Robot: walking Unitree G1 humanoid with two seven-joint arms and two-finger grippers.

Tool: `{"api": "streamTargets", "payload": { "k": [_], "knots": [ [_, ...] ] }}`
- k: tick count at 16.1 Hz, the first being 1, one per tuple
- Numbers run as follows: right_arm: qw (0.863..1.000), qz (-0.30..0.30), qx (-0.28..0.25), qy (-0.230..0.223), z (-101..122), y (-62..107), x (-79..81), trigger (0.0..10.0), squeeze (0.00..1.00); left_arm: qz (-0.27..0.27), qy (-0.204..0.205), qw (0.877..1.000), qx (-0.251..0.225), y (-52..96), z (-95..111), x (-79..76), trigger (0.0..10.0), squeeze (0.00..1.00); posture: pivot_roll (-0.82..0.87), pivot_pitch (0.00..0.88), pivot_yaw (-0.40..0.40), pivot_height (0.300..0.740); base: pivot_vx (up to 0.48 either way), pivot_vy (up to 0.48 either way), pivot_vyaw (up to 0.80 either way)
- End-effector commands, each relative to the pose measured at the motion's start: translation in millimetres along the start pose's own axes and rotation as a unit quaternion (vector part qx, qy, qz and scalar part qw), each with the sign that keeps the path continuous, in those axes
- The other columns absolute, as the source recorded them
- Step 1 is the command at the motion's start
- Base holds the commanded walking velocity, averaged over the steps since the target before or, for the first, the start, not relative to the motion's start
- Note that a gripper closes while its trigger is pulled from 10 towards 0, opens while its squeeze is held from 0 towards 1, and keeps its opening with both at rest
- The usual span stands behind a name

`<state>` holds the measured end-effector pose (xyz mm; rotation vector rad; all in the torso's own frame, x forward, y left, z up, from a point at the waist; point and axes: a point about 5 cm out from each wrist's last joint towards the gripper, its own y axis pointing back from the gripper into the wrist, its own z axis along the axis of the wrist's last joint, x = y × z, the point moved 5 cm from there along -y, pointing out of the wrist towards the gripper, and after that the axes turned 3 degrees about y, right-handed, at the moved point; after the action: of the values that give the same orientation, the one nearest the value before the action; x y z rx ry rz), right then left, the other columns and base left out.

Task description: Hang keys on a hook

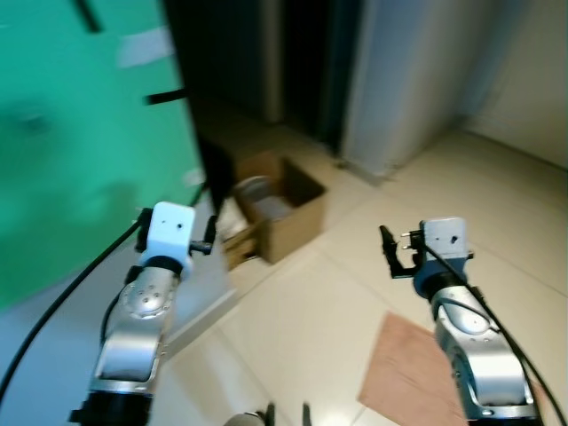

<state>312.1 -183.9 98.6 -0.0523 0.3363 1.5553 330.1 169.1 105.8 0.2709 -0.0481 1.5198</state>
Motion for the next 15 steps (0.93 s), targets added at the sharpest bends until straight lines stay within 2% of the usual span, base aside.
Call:
{"api": "streamTargets", "payload": {
  "k": [1,3,4,9,11,13,15],
  "knots": [
    [1.0,0.005,0.0,0.005,0.0,-2.1,2.4,10.0,1.0,0.002,-0.001,1.0,-0.001,-0.7,2.2,1.4,10.0,0.0,-0.06,0.0,0.008,0.74,0.0,0.0,0.8],
    [0.999,-0.028,0.005,-0.028,-0.6,-3.3,-6.8,10.0,1.0,-0.002,0.011,1.0,0.005,-1.0,1.9,0.6,10.0,0.0,-0.06,0.0,0.01,0.74,0.0,0.0,0.8],
    [0.999,-0.031,0.006,-0.038,0.4,-4.1,-6.2,10.0,1.0,-0.003,0.01,1.0,0.006,-1.6,1.9,0.3,10.0,0.0,-0.06,0.0,0.012,0.74,0.0,0.0,0.8],
    [0.999,-0.044,0.006,-0.005,-0.8,-4.9,-4.5,10.0,1.0,-0.006,0.006,1.0,0.004,-5.0,4.0,-0.5,10.0,0.0,-0.06,0.0,0.017,0.74,0.0,0.0,0.8],
    [0.998,-0.05,0.0,-0.033,2.9,-6.2,-7.1,10.0,1.0,-0.006,0.006,1.0,0.004,-6.0,4.2,-0.5,10.0,0.0,-0.07,0.0,0.018,0.74,0.0,0.0,0.8],
    [0.997,-0.048,0.016,-0.054,1.0,-6.9,-5.9,10.0,1.0,-0.006,0.006,1.0,0.003,-6.9,4.8,-1.6,10.0,0.0,-0.07,0.0,0.017,0.74,0.0,0.0,0.8],
    [0.999,-0.05,0.01,-0.008,1.4,-7.4,-6.7,10.0,1.0,-0.009,0.006,1.0,0.002,-6.7,5.4,-4.4,10.0,0.0,-0.07,0.0,0.013,0.74,0.0,0.0,0.8]
  ]
}}
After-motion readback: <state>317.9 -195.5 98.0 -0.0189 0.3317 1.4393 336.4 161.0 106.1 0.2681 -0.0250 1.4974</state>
